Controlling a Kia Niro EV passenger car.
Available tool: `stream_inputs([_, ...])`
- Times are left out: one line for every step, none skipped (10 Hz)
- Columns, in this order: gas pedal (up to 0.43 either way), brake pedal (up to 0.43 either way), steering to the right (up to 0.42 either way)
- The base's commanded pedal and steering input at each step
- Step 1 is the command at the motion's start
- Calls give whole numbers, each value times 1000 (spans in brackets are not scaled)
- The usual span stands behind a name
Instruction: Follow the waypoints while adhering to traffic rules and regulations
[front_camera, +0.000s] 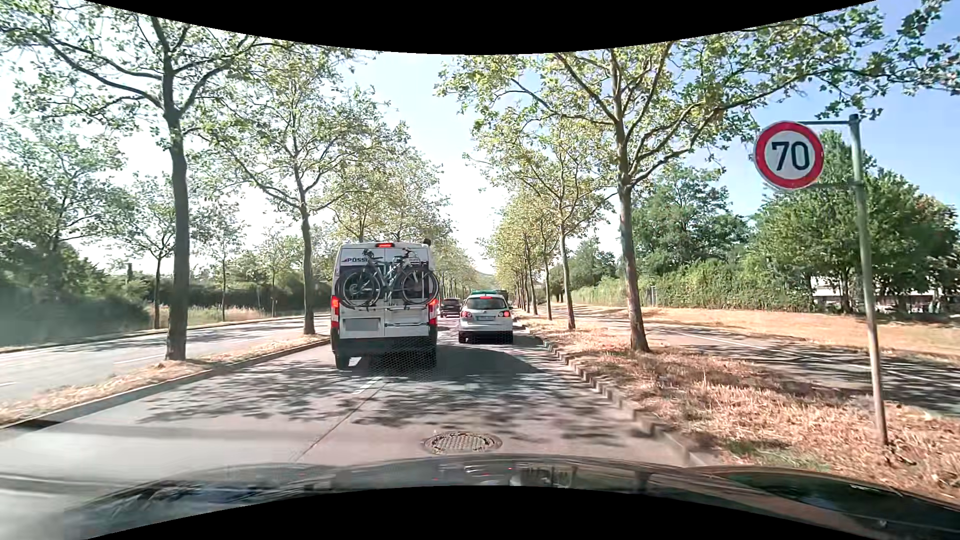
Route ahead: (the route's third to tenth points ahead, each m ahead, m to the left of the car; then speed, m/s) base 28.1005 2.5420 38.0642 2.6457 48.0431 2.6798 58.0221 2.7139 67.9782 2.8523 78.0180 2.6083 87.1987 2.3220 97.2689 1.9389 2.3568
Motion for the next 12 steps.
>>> stream_inputs([110,0,-1])
stream_inputs([118,0,-1])
stream_inputs([118,0,-1])
stream_inputs([118,0,-1])
stream_inputs([118,0,-1])
stream_inputs([118,0,-1])
stream_inputs([118,0,-1])
stream_inputs([118,0,-1])
stream_inputs([118,0,-1])
stream_inputs([118,0,-1])
stream_inputs([118,0,-1])
stream_inputs([118,0,-1])
